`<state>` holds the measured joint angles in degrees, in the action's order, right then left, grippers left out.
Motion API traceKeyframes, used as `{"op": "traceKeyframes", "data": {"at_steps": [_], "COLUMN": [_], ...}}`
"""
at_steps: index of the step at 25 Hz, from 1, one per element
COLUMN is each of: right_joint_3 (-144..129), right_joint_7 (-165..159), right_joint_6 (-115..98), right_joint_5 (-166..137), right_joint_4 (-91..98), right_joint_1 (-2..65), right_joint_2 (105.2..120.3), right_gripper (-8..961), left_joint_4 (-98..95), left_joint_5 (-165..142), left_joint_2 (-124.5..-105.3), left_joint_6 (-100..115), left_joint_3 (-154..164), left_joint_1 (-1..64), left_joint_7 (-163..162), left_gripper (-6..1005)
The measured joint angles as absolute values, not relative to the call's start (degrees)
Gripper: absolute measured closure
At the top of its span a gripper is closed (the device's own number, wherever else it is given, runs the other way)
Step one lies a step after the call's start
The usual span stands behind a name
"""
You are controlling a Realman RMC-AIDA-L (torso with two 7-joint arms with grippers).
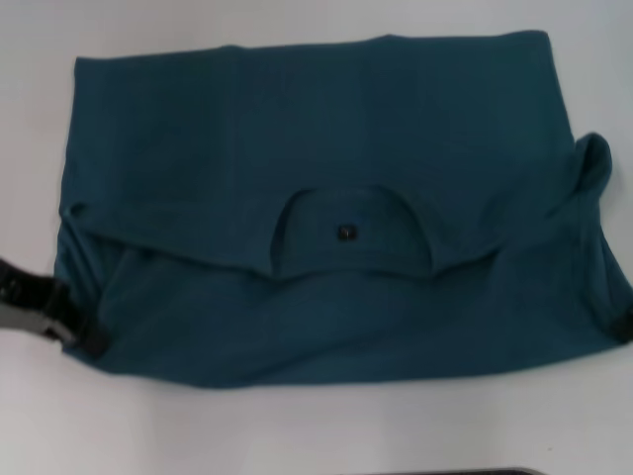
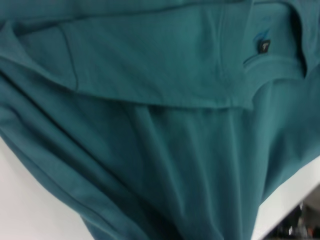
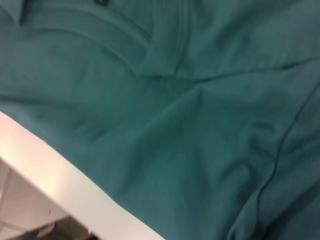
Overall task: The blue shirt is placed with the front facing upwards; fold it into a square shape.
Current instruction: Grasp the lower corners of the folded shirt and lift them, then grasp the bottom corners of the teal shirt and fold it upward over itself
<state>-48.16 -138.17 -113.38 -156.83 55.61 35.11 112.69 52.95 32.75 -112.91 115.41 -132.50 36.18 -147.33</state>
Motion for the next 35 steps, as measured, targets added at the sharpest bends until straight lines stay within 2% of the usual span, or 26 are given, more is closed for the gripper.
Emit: {"op": "traceKeyframes", "data": {"at_steps": [9, 12, 18, 22, 28, 35], "right_joint_3": [-53.2, -53.7, -49.4, -41.3, -36.7, -35.4], "right_joint_7": [-137.7, -137.4, -136.0, -134.7, -135.7, -140.7], "right_joint_6": [-114.0, -114.2, -113.8, -112.7, -107.6, -99.0], "right_joint_5": [-156.9, -155.5, -150.5, -146.1, -144.7, -144.9], "right_joint_4": [53.7, 54.0, 56.1, 57.6, 56.4, 55.8], "right_joint_1": [33.4, 33.3, 33.6, 35.6, 37.8, 38.1], "right_joint_2": [113.62, 113.48, 112.40, 111.11, 109.53, 108.34], "right_gripper": [866, 865, 862, 860, 858, 854], "left_joint_4": [52.4, 52.3, 53.2, 53.1, 52.9, 52.8], "left_joint_5": [32.3, 32.3, 32.8, 33.1, 33.8, 33.7], "left_joint_2": [-112.86, -112.88, -112.94, -112.87, -111.39, -110.75], "left_joint_6": [117.5, 117.7, 117.7, 117.4, 114.2, 105.6], "left_joint_3": [-126.9, -126.5, -129.2, -137.4, -145.7, -145.6], "left_joint_1": [35.1, 35.0, 35.2, 36.9, 40.3, 41.9], "left_joint_7": [-147.0, -146.9, -144.2, -140.7, -144.2, -153.3], "left_gripper": [963, 962, 961, 960, 958, 957]}}
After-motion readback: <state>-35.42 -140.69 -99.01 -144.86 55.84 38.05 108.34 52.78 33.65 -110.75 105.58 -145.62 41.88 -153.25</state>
